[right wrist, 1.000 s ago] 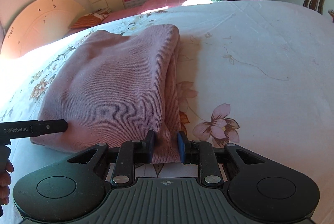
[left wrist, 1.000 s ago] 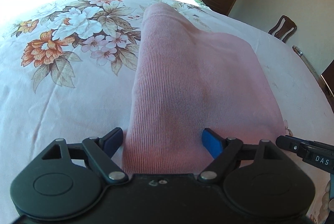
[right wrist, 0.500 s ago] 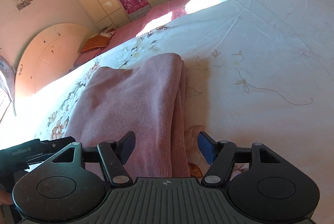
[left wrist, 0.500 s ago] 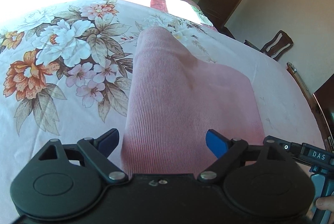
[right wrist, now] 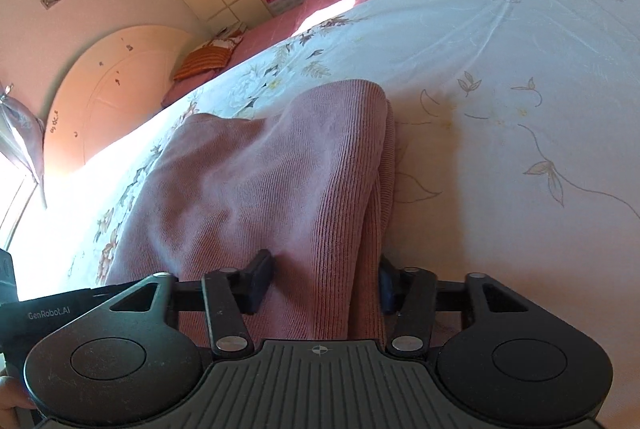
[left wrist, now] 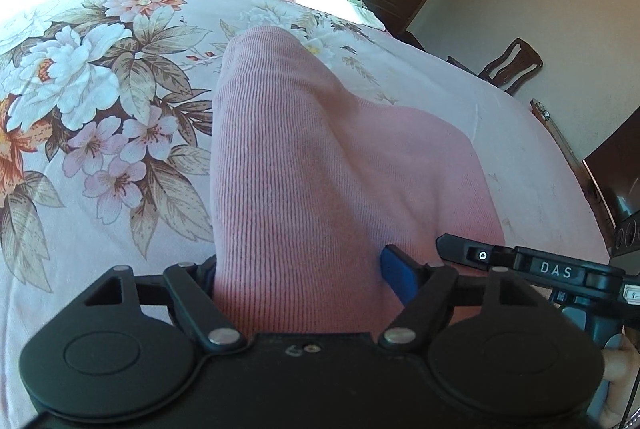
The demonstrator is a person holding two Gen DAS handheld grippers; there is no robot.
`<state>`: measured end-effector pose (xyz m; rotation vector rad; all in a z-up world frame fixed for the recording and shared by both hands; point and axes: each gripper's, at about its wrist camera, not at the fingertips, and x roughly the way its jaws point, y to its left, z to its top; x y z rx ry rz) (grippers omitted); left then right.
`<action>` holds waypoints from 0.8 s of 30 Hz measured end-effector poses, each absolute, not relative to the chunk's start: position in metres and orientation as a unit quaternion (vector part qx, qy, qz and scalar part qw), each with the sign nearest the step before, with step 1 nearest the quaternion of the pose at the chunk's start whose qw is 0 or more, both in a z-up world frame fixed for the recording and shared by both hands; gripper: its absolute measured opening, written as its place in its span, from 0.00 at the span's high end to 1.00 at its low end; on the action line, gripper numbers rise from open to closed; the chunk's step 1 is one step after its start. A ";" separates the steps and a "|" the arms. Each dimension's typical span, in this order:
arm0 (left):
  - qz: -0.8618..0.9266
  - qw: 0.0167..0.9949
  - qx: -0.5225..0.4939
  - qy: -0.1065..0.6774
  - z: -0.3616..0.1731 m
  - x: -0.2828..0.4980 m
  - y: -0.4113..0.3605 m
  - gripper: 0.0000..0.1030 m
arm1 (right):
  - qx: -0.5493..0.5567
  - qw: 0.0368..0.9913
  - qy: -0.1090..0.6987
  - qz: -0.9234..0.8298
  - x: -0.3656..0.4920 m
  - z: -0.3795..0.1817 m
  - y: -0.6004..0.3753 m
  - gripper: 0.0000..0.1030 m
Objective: Fold small clothes
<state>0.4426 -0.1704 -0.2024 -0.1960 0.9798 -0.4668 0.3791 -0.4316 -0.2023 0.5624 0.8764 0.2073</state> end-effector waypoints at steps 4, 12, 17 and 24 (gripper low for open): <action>-0.220 0.857 -0.077 0.459 -0.194 0.440 -0.177 0.43 | 0.272 0.860 0.420 0.102 0.378 -0.202 -0.432 0.74; -0.232 0.864 -0.084 0.438 -0.172 0.432 -0.168 0.64 | 0.311 0.860 0.383 0.128 0.361 -0.176 -0.431 0.80; -0.237 0.868 -0.102 0.425 -0.154 0.425 -0.150 0.64 | 0.323 0.862 0.361 0.148 0.351 -0.151 -0.420 0.80; -0.222 0.884 -0.108 0.397 -0.120 0.422 -0.076 0.64 | 0.322 0.863 0.342 0.185 0.353 -0.117 -0.360 0.80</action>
